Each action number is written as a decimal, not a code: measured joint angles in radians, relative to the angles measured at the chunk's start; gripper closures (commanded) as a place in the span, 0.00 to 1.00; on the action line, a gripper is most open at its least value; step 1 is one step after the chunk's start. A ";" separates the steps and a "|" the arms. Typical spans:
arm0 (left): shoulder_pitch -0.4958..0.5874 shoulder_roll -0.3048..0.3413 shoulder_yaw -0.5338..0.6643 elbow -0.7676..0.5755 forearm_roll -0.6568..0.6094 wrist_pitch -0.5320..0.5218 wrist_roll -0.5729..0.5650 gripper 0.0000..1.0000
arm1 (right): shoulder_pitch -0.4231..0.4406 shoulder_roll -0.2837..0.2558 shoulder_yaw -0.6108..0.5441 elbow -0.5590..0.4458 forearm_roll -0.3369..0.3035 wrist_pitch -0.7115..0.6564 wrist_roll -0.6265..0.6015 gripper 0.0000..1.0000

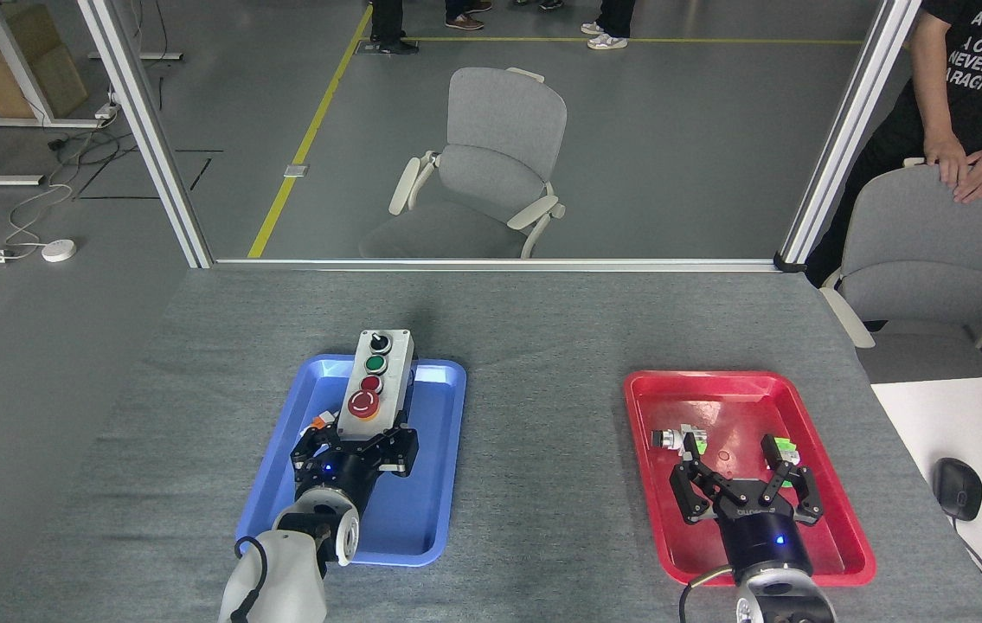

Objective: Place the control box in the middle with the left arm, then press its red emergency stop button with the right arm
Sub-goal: 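Lift the control box and carry it between the two trays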

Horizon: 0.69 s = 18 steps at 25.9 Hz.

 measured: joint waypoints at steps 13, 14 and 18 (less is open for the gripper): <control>-0.010 -0.124 -0.167 -0.045 0.007 0.013 -0.007 1.00 | 0.003 0.000 0.000 -0.003 0.000 0.000 0.003 0.02; -0.022 -0.130 -0.186 -0.020 0.007 0.019 -0.006 1.00 | 0.003 0.001 0.000 -0.003 0.000 0.000 0.003 0.02; -0.073 -0.140 -0.269 0.087 0.008 0.044 -0.005 1.00 | 0.003 0.004 0.000 -0.003 0.000 0.000 0.001 0.02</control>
